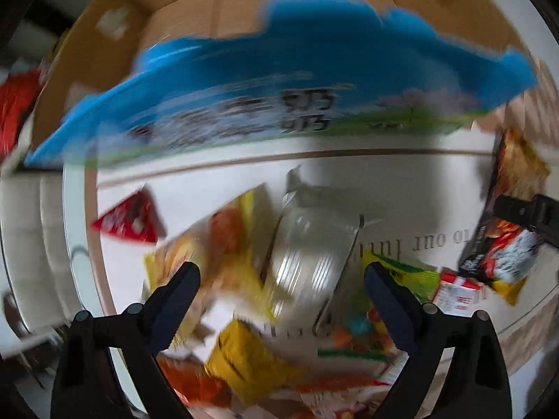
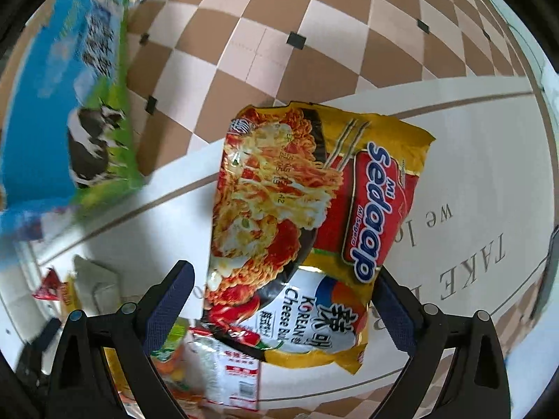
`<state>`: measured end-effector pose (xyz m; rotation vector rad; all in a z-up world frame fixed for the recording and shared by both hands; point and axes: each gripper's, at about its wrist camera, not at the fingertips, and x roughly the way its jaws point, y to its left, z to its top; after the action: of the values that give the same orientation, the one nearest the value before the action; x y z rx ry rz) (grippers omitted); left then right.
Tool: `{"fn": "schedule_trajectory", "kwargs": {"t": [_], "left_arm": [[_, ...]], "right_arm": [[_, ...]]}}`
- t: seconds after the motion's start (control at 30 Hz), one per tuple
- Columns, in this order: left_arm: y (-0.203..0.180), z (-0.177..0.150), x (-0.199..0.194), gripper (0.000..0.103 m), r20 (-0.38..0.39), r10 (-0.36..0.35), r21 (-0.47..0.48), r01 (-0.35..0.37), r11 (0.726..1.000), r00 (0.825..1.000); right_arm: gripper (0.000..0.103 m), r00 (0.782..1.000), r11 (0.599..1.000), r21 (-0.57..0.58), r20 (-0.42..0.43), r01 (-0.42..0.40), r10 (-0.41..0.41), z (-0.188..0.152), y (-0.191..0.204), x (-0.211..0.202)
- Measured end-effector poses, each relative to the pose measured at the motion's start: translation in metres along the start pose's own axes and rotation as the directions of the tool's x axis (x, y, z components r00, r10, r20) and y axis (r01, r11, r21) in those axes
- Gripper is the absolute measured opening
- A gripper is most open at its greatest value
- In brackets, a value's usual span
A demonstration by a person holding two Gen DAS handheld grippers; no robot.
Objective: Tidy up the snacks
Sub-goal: 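Grasp the Sedaap noodle pack with the right gripper while the left gripper grasps the clear bread bag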
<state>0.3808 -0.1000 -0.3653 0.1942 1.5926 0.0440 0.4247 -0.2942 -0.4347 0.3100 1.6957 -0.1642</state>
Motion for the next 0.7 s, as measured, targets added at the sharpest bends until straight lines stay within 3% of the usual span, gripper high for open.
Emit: {"fn": "schedule_trajectory", "kwargs": {"t": [0.13, 0.23, 0.37, 0.53, 0.7], "left_arm": [[-0.011, 0.011, 0.013, 0.093, 0.018, 0.075, 0.063, -0.076, 0.995, 0.997], [-0.010, 0.017, 0.014, 0.077, 0.025, 0.095, 0.059, -0.096, 0.994, 0.995], [-0.010, 0.020, 0.010, 0.070, 0.042, 0.104, 0.055, -0.106, 0.993, 0.994], [-0.005, 0.003, 0.012, 0.070, 0.060, 0.108, 0.073, -0.112, 0.991, 0.992], [0.016, -0.004, 0.016, 0.072, 0.043, 0.104, 0.029, -0.105, 0.994, 0.994]], "right_arm": [[0.099, 0.999, 1.000, -0.021, -0.045, 0.015, -0.016, 0.001, 0.010, 0.017], [0.096, 0.999, 1.000, -0.028, -0.048, -0.002, 0.001, 0.000, 0.005, 0.016], [0.091, 0.998, 0.993, -0.109, -0.046, 0.036, -0.041, -0.009, -0.005, 0.006], [0.091, 0.993, 0.969, -0.238, -0.082, 0.059, -0.080, -0.030, 0.008, 0.010], [0.091, 0.991, 0.953, -0.299, -0.104, 0.052, -0.087, -0.054, 0.009, 0.012]]}}
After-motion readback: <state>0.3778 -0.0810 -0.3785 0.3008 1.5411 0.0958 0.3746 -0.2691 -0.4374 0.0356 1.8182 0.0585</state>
